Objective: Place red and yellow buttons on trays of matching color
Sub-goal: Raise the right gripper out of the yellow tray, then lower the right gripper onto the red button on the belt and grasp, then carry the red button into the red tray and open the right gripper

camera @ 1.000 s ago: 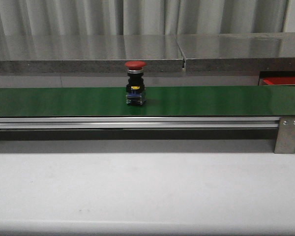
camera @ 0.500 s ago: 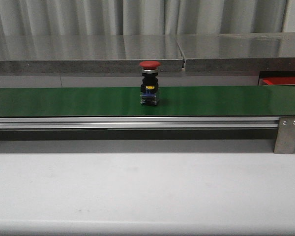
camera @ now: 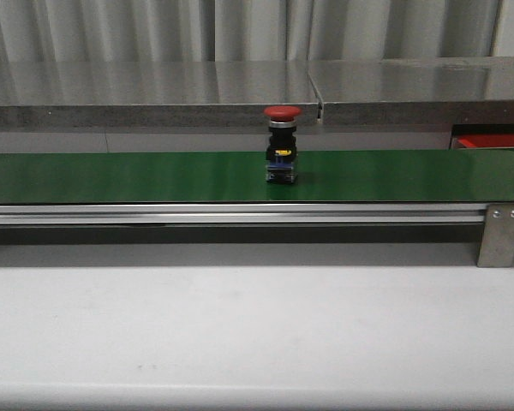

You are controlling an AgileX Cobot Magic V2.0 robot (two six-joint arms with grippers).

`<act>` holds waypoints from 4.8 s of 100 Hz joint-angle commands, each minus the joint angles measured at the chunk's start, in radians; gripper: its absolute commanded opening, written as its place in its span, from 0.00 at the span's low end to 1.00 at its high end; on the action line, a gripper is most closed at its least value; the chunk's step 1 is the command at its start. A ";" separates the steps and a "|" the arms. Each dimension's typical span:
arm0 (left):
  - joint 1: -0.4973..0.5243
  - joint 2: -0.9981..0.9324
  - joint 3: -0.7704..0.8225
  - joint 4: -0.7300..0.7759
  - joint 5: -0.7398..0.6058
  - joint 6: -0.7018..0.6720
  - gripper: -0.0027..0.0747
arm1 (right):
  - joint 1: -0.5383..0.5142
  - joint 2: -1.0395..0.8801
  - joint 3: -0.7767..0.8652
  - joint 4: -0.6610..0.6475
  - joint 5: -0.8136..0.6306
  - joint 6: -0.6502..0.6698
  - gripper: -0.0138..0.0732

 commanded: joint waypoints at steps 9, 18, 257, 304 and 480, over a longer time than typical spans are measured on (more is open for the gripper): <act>-0.007 -0.005 -0.024 -0.013 -0.061 -0.004 0.01 | -0.005 -0.155 0.042 -0.007 -0.067 -0.004 0.71; -0.007 -0.005 -0.024 -0.013 -0.061 -0.004 0.01 | -0.003 -0.227 0.085 -0.007 -0.095 -0.007 0.71; -0.007 0.005 -0.024 -0.015 -0.075 -0.004 0.01 | 0.524 0.426 -0.645 0.026 0.336 -0.181 0.57; -0.007 0.005 -0.024 -0.015 -0.075 -0.004 0.01 | 0.421 0.364 -0.645 0.024 0.278 -0.151 0.21; -0.007 0.005 -0.024 -0.015 -0.076 -0.004 0.01 | 0.099 0.577 -0.644 0.034 0.019 -0.004 0.60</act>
